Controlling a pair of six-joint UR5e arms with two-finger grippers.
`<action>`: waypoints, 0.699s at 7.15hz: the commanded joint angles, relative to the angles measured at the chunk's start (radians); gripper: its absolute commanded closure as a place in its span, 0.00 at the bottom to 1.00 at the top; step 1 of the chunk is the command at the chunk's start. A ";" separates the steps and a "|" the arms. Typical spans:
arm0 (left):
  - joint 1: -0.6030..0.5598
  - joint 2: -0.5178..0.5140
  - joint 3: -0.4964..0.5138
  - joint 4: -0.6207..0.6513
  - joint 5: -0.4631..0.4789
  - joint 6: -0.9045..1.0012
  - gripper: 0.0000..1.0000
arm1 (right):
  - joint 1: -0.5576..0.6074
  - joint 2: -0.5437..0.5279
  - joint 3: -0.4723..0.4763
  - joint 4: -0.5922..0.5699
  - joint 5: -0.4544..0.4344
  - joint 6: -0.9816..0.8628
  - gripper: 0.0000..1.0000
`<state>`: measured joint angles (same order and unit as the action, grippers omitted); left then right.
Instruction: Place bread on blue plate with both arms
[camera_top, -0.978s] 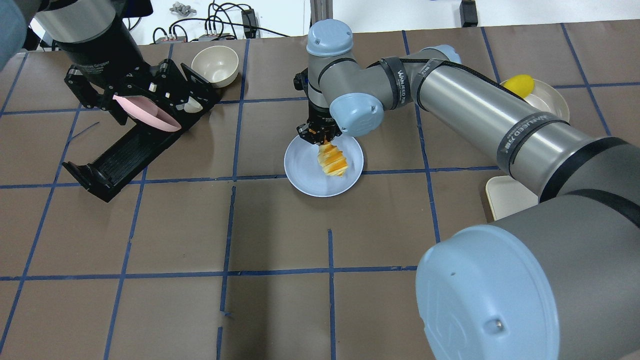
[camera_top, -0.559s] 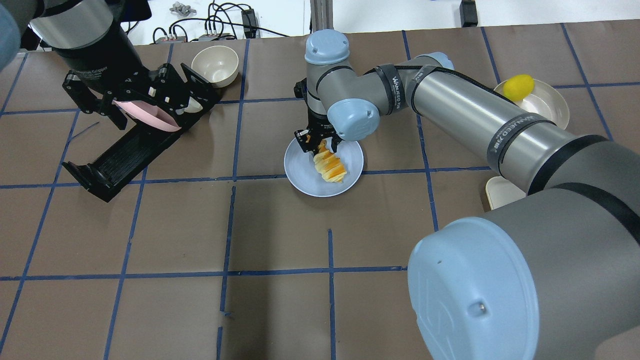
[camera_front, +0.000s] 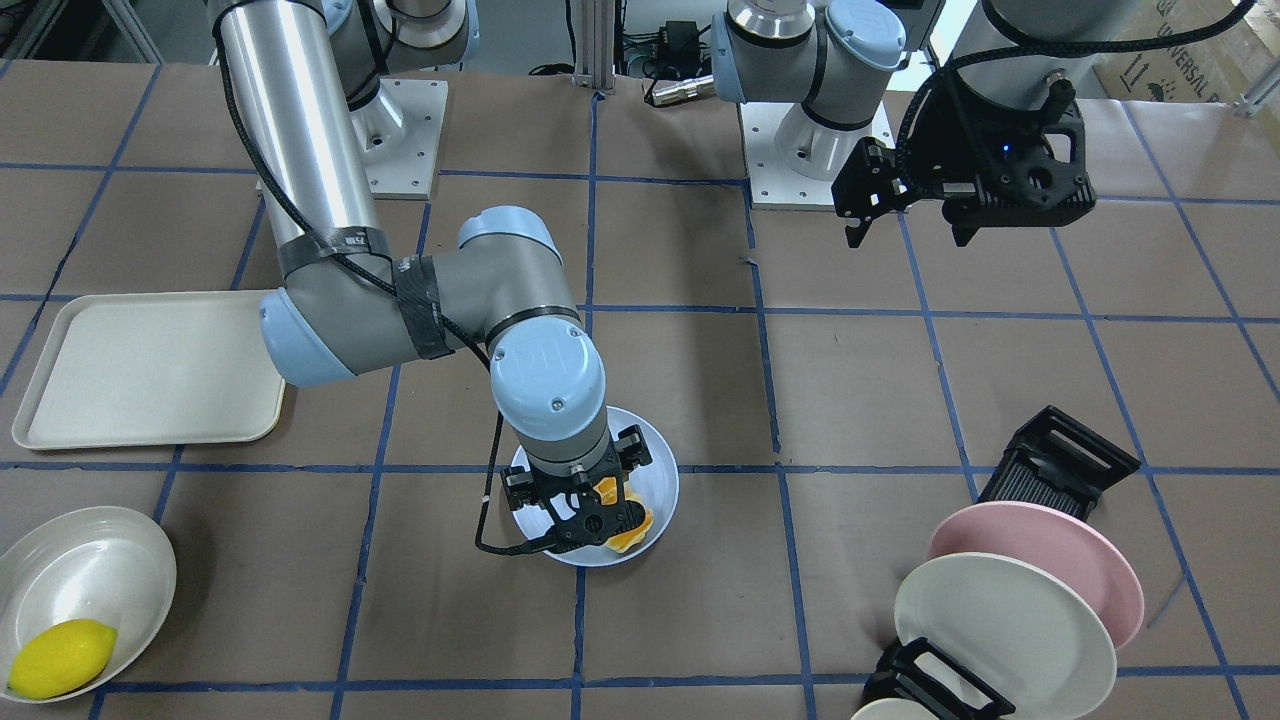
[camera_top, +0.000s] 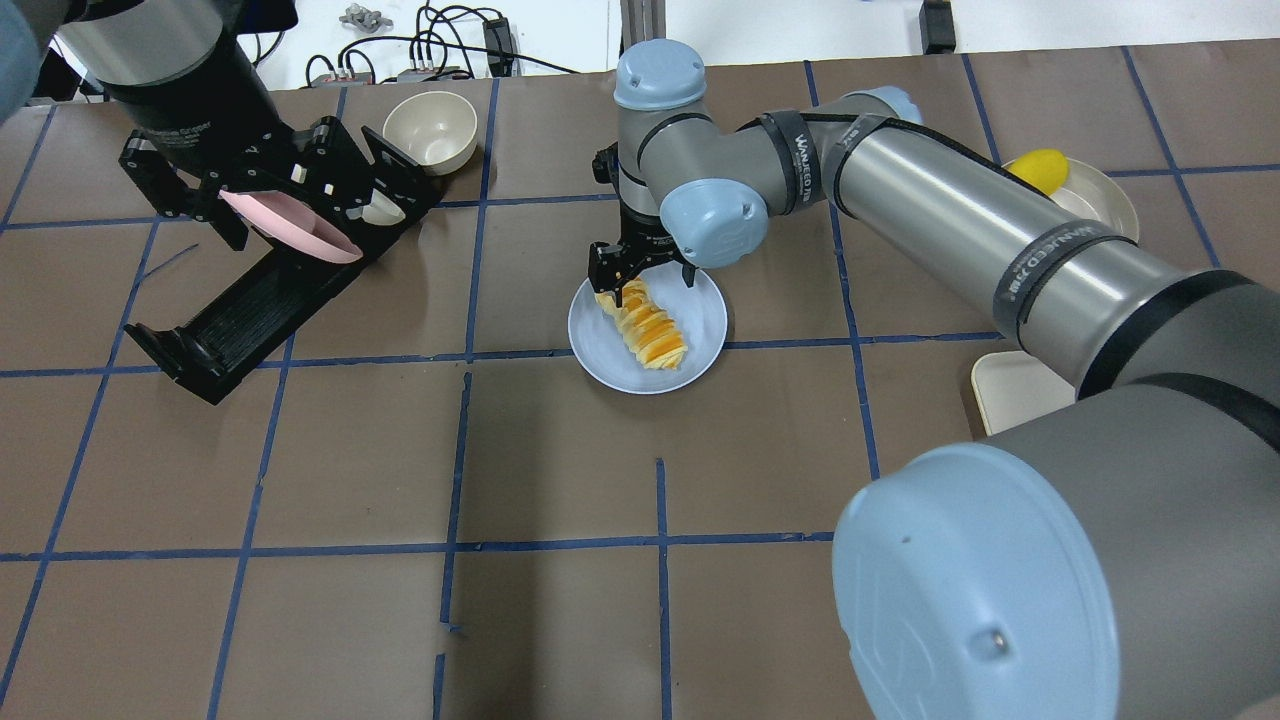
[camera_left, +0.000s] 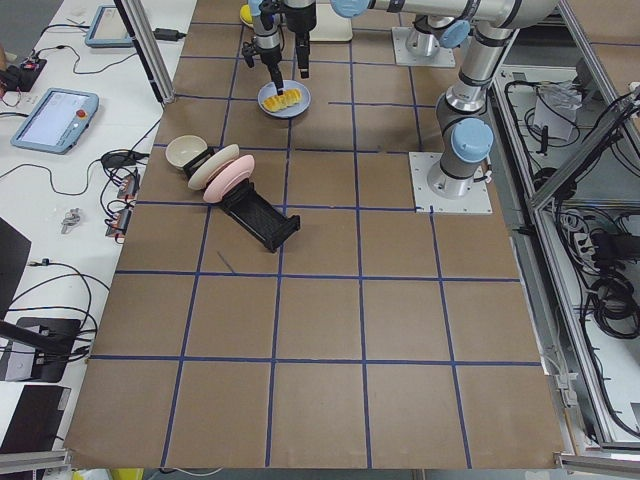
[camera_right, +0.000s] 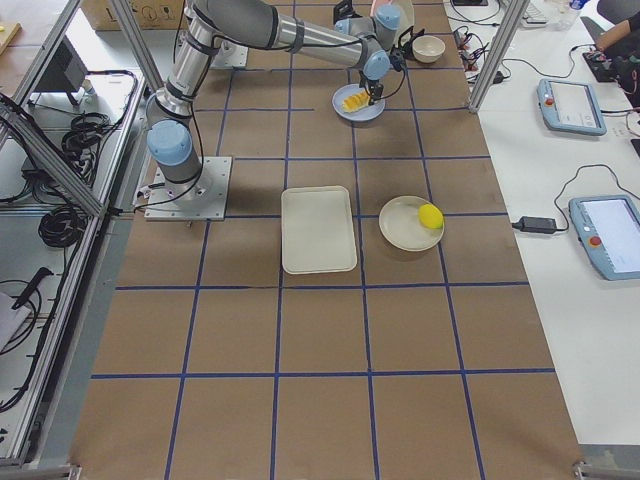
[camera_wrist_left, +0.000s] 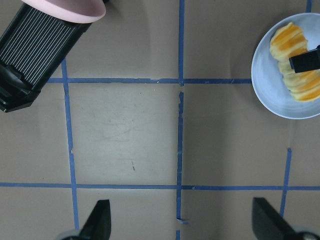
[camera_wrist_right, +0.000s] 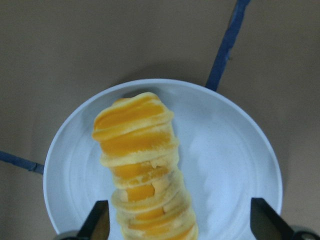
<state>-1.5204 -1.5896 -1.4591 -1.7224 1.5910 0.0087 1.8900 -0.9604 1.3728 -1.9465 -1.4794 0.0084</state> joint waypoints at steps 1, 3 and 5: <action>0.040 0.007 -0.007 -0.002 -0.012 0.002 0.00 | -0.038 -0.064 -0.050 -0.053 -0.010 -0.008 0.00; 0.040 0.014 -0.020 0.000 -0.017 0.000 0.00 | -0.166 -0.130 -0.102 0.024 -0.041 -0.018 0.00; 0.040 0.014 -0.021 0.000 -0.017 -0.001 0.00 | -0.265 -0.222 -0.083 0.094 0.019 -0.041 0.00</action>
<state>-1.4813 -1.5758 -1.4786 -1.7227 1.5742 0.0082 1.6858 -1.1163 1.2804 -1.9091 -1.4803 -0.0225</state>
